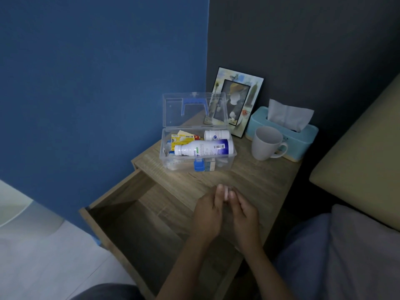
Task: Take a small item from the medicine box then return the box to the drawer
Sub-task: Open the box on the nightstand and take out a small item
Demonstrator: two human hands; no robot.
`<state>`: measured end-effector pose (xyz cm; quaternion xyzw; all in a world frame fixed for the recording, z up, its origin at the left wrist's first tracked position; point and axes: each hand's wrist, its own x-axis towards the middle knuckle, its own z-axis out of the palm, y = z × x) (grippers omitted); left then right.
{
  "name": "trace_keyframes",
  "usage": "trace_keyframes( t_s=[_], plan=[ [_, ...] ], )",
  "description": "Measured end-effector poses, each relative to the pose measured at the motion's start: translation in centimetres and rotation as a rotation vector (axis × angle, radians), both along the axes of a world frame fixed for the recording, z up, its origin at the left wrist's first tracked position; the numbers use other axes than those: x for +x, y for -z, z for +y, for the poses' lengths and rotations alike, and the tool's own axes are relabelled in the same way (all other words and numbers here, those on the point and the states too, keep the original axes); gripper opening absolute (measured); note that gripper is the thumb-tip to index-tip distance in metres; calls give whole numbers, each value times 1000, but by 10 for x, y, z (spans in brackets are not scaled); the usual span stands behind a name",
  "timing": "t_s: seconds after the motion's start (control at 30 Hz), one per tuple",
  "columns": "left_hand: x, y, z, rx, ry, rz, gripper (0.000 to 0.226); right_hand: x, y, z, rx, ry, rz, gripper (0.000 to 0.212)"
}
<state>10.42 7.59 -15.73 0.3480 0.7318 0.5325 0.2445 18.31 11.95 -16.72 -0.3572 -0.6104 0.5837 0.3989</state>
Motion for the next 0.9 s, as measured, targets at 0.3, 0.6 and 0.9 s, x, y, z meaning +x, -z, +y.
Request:
trace_keyframes(
  t_s=[0.3,0.6,0.9],
  plan=[
    [-5,1,-3,24,16,-33,45,-2,-1,-6,61,-47,-78,33],
    [-6,-1,-9,82,61,-131,24,0,2,-1,-56,-24,-14,30],
    [-8,-1,-6,156,27,-197,19,1,2,2,-70,-8,-1,25]
  ],
)
